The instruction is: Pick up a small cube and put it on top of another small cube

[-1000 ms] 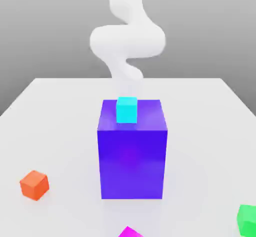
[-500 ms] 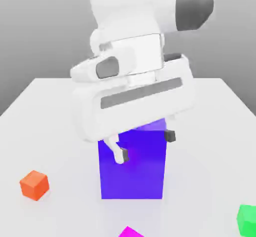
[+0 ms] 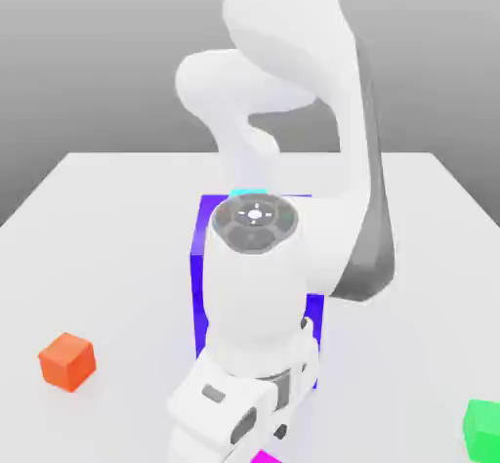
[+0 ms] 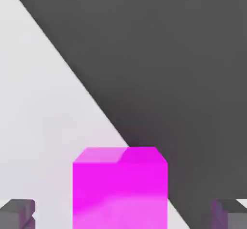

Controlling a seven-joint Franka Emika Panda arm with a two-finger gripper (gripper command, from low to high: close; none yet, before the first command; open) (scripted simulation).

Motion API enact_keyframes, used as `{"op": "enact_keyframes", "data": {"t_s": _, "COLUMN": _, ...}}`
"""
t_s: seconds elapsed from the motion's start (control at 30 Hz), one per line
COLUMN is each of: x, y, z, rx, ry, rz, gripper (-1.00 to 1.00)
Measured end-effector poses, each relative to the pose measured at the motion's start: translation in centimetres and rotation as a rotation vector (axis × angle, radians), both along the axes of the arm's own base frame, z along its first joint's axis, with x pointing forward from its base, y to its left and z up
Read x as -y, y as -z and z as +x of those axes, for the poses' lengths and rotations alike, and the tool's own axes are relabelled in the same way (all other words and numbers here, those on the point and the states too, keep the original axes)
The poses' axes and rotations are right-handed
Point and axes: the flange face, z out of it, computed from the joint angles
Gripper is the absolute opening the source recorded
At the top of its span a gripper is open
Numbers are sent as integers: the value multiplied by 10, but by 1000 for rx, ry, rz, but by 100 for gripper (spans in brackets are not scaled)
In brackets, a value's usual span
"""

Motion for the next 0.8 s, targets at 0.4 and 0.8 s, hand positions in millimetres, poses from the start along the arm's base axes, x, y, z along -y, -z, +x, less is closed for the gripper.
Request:
{"op": "enact_keyframes", "data": {"t_s": 0.4, "x": -42, "y": -57, "z": 0, "rx": -11, "ry": -69, "rz": 8, "gripper": -100}}
{"op": "enact_keyframes", "data": {"t_s": 0.8, "x": -285, "y": -67, "z": -61, "rx": -4, "ry": -491, "rz": 1, "gripper": -100}}
